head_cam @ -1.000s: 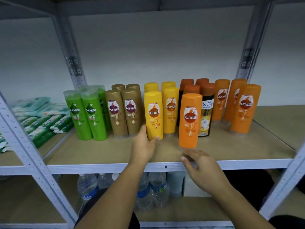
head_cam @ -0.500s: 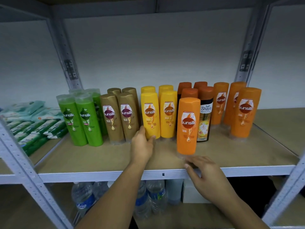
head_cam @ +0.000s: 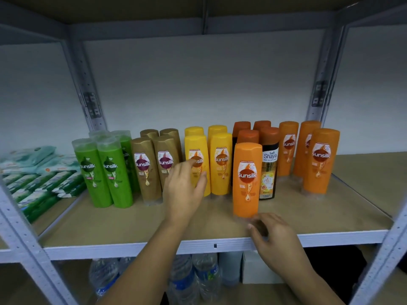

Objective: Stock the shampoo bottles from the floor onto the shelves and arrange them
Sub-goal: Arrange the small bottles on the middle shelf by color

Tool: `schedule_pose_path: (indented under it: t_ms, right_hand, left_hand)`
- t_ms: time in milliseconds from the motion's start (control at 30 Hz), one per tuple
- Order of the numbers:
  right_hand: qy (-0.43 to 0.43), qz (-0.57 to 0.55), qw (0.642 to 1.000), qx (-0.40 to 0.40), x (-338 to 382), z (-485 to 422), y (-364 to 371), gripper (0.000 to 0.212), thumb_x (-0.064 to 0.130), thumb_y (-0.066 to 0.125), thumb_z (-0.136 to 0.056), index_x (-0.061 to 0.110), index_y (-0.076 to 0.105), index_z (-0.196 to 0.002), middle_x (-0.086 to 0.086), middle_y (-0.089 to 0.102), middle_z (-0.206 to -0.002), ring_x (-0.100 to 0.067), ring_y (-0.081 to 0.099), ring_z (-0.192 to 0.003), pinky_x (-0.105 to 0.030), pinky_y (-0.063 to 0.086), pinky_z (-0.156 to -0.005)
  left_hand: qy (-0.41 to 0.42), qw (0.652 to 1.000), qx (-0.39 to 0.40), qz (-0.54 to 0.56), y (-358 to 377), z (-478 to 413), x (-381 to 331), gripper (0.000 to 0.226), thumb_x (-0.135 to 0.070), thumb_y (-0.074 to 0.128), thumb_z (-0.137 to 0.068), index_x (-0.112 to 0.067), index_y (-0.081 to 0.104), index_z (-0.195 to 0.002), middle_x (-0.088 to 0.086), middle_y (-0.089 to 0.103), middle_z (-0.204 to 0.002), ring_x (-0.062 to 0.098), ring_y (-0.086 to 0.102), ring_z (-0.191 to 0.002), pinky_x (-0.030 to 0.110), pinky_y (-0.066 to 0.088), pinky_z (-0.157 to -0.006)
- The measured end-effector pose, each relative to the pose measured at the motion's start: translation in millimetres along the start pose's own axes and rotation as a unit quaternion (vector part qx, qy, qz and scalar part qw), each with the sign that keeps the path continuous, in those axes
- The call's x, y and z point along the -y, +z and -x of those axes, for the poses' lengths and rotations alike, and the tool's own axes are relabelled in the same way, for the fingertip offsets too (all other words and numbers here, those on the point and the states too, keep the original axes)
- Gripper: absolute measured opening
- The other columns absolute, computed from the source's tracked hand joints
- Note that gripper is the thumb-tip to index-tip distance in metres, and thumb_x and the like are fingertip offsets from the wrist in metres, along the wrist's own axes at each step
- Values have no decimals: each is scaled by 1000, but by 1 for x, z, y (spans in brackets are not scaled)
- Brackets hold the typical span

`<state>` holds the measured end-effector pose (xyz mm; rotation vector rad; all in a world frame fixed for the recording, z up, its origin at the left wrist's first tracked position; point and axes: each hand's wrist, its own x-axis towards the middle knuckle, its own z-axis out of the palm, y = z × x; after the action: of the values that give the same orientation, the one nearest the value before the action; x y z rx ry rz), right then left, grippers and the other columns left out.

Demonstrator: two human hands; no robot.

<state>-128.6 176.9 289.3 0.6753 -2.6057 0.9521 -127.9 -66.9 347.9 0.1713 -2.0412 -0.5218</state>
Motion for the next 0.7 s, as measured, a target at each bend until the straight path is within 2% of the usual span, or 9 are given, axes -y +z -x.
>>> schedule_pose_path:
  t_ms: [100,200,300,400,533,700]
  right_hand:
    - [43,-20,999,3,0,-8,-1,17,42,68,-88,35,53,-94,19,57,-89,-1,54,-84,-12,36,-66]
    - [97,-59,993,32,0,-12,1,36,49,72,-84,37,47,-108,18,59,-102,-3,57,-94,-20,45,-75]
    - [112,-74,990,33,0,-15,1,46,47,76,-81,39,44,-111,14,62,-107,-10,60,-100,-30,50,-83]
    - [107,-82,990,29,4,-17,-3,47,43,78,-80,40,41,-109,14,61,-104,-10,60,-97,-28,47,-79]
    - [113,-85,989,38,6,-19,-5,46,41,77,-83,39,39,-110,15,58,-104,-10,58,-96,-26,45,-77]
    - [111,-79,990,46,6,-19,-7,47,40,75,-84,41,38,-112,16,58,-104,-9,58,-98,-26,48,-81]
  left_hand:
    - [74,994,-5,-77,-8,-38,-13,41,-50,58,-94,-24,59,-126,-5,64,-120,18,56,-113,40,40,-90]
    - [102,984,32,-140,-14,-79,-25,55,-62,54,-92,-30,51,-136,-6,58,-134,18,48,-125,42,34,-91]
    - [127,968,111,-187,-13,-112,-33,71,-75,47,-87,-33,41,-145,-7,55,-142,18,39,-136,47,28,-96]
    - [124,947,215,-203,-4,-132,-39,81,-84,44,-81,-38,36,-147,-7,56,-141,19,37,-138,52,23,-99]
    - [144,917,290,-232,1,-139,-50,74,-81,48,-84,-40,42,-145,-1,59,-134,21,41,-134,54,21,-103]
    - [145,909,320,-224,-1,-145,-52,62,-72,53,-89,-41,46,-141,0,60,-128,22,43,-130,54,20,-103]
